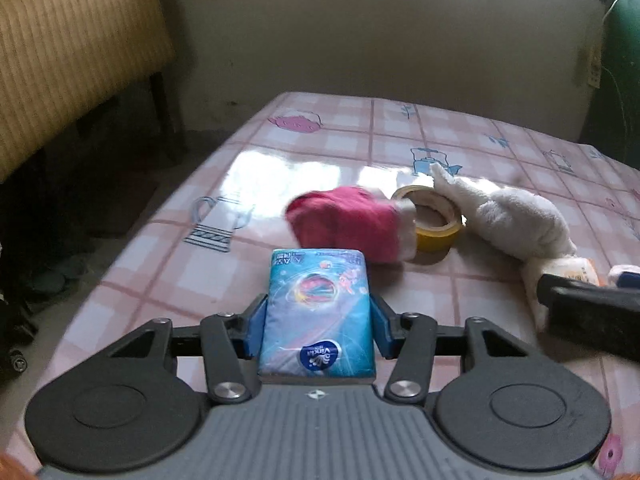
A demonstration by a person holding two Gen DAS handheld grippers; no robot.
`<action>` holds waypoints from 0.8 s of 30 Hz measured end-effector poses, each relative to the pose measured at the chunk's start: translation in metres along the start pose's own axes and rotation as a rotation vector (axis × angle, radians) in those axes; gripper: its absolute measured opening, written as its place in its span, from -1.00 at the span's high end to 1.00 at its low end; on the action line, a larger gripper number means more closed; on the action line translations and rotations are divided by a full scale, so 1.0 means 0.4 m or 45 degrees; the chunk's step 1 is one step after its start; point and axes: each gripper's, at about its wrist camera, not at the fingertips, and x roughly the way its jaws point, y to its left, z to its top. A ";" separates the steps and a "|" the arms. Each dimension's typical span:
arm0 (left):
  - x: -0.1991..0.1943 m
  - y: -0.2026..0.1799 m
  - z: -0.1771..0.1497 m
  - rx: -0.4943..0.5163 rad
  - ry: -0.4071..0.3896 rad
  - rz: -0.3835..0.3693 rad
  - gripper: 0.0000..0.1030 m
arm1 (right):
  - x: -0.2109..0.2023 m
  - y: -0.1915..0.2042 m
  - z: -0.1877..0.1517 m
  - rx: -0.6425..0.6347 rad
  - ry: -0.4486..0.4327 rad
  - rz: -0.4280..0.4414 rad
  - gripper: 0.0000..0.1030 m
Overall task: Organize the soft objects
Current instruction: 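Grasp the blue tissue pack with the left tool while the right tool grasps the white-orange tissue pack, then carry the blue pack with the left tool while the right tool carries the white pack toward the tray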
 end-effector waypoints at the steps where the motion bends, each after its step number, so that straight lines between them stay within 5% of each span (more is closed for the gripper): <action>1: -0.012 0.007 -0.004 -0.009 -0.002 -0.008 -0.03 | 0.019 -0.004 0.000 -0.004 0.020 -0.014 -0.81; 6: -0.059 0.007 -0.013 -0.042 -0.022 -0.028 -0.03 | 0.080 -0.028 0.004 -0.019 0.072 0.043 -0.87; 10: -0.069 0.007 -0.008 -0.062 -0.024 -0.023 -0.03 | 0.072 -0.060 -0.001 0.024 0.109 0.171 -0.67; 24: -0.195 -0.024 -0.029 -0.073 -0.024 -0.020 -0.03 | -0.196 -0.075 -0.067 -0.119 0.036 0.402 -0.66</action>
